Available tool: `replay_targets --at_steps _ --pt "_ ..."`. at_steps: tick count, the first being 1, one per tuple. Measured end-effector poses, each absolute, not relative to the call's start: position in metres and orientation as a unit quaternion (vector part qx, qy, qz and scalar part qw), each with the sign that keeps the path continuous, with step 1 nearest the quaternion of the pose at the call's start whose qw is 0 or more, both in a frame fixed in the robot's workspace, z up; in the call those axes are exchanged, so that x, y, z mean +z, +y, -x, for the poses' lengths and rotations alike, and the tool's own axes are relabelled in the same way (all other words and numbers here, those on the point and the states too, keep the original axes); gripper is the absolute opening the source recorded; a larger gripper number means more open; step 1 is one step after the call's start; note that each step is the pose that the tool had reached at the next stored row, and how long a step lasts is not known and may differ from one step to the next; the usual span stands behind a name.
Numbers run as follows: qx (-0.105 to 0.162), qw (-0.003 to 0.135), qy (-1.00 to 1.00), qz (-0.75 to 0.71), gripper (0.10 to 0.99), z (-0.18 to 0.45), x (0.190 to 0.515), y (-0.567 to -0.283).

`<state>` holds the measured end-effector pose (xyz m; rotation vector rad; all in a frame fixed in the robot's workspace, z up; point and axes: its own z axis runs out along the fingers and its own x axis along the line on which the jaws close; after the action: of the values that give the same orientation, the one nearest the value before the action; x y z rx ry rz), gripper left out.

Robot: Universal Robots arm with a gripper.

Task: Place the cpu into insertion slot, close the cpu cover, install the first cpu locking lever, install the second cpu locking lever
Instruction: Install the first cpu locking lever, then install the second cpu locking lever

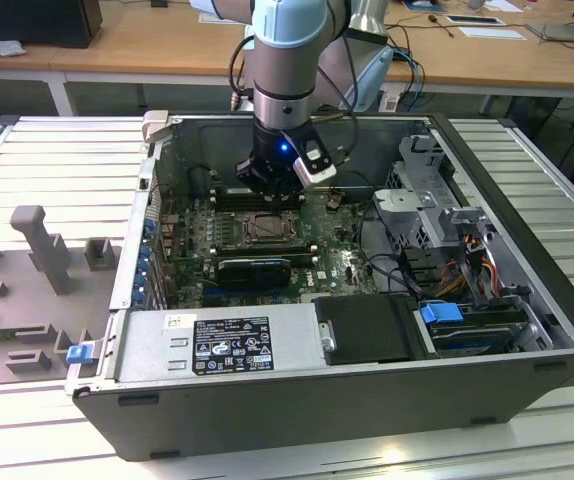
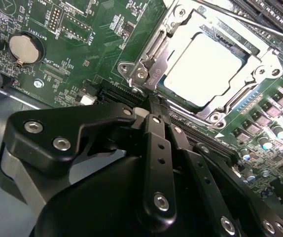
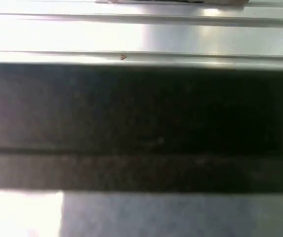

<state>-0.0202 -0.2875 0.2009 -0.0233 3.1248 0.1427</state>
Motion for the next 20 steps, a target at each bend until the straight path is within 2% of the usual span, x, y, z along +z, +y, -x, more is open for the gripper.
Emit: replay_targets --at_steps 8,20 --pt "0.047 0.007 0.999 0.007 0.106 0.020 0.218 -0.287" --pt "0.047 0.007 0.999 0.007 0.106 0.020 0.218 -0.292"
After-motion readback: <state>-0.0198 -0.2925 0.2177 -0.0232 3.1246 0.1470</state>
